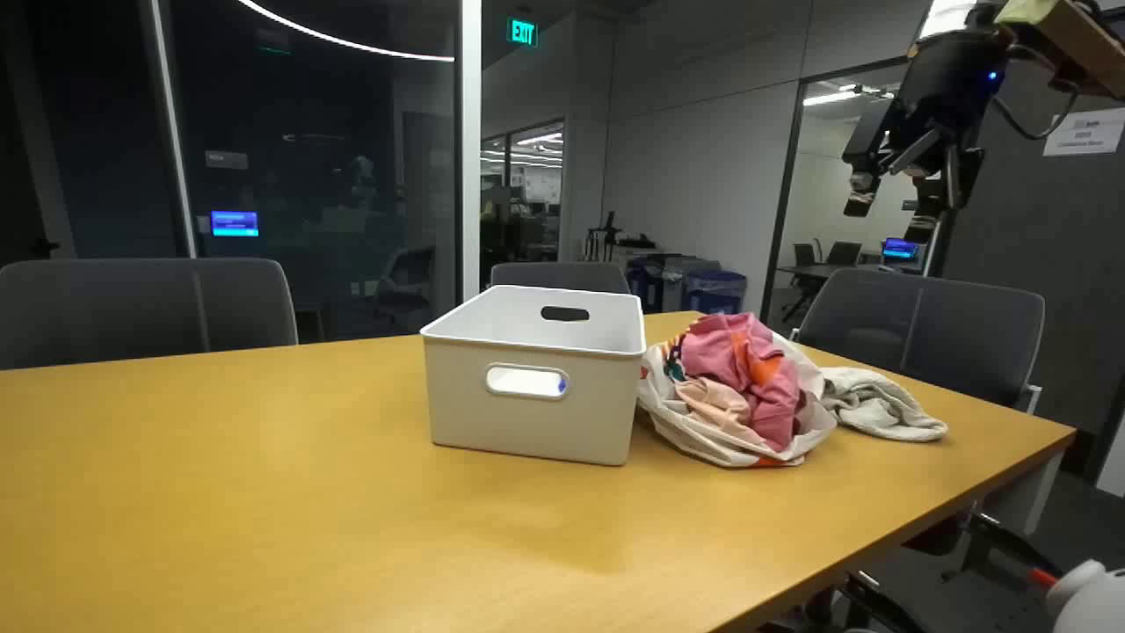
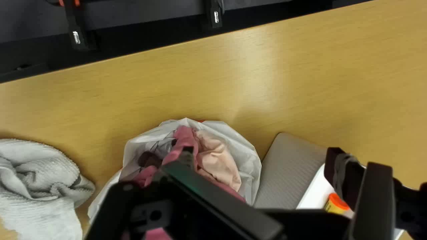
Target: Remove the objects inside the plastic bag and place them inside the box on the table
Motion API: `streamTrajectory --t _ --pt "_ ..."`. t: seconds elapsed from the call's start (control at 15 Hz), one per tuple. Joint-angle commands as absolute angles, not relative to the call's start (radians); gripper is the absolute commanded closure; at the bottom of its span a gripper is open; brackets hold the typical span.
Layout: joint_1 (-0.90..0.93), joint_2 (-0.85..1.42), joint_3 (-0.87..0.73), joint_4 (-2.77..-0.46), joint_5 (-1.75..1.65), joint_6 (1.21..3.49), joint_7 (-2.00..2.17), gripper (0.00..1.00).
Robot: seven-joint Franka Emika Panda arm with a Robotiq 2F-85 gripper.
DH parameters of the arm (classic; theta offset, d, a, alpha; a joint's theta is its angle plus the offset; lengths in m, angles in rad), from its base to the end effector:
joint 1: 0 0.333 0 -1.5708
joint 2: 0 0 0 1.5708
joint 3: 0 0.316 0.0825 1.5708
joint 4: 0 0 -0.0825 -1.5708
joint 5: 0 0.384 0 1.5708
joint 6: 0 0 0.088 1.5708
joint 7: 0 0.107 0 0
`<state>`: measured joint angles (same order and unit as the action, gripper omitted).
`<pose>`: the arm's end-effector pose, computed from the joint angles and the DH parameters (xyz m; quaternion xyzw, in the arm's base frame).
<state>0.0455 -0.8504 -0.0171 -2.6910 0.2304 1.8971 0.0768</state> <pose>0.3028 0.0252 0.4808 -0.9913 0.0551 -0.0213 0.1176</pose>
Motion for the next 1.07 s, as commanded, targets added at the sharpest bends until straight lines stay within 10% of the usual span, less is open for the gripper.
streamTrajectory --t 0.0,1.0 --pt "0.034 -0.851 -0.008 -2.686 0.237 1.893 0.070 0.00" --pt "0.057 -0.492 0.025 -2.639 0.205 2.225 0.008 0.00"
